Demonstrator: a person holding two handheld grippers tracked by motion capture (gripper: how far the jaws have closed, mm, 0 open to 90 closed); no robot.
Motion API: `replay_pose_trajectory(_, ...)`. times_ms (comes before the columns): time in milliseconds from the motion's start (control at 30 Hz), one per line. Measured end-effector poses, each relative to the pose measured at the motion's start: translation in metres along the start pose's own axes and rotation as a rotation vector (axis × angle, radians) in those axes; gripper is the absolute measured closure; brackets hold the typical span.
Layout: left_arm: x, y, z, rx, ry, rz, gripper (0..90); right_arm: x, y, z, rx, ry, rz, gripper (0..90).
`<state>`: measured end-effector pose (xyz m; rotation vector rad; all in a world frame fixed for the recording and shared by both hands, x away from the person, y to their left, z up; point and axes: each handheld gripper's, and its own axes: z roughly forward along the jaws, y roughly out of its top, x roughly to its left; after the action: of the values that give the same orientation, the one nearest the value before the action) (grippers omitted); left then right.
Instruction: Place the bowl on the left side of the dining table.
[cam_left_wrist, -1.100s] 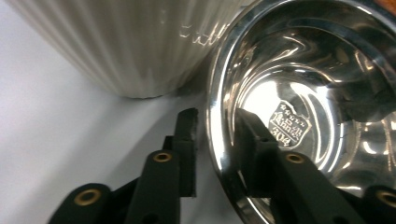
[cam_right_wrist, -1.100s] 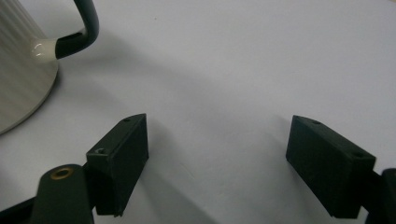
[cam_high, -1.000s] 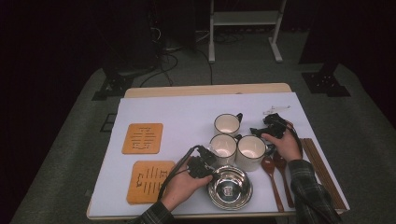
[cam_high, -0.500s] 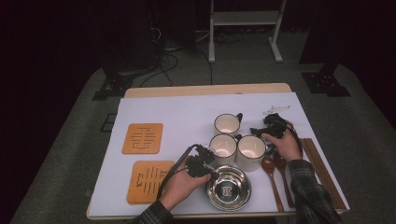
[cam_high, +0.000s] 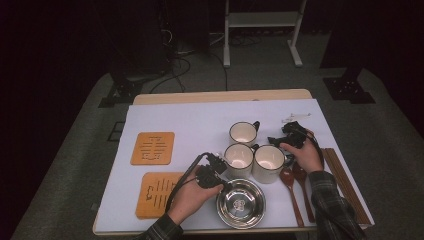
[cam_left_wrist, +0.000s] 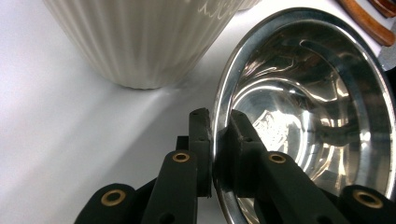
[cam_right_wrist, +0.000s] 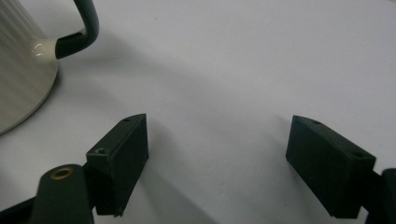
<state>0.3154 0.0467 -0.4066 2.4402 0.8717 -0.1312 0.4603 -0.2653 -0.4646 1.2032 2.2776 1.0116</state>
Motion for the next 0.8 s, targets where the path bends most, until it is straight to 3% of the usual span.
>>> replay_pose_trajectory(633, 0.005, -0.003, -0.017, -0.023, -0.021, -0.02, 83.6, 0.0, 0.0, 0.0, 0.0, 0.0, 0.0, 19.3)
replay_pose_trajectory(800, 0.006, -0.004, -0.02, -0.018, -0.009, -0.015, 83.6, 0.0, 0.0, 0.0, 0.0, 0.0, 0.0, 19.3)
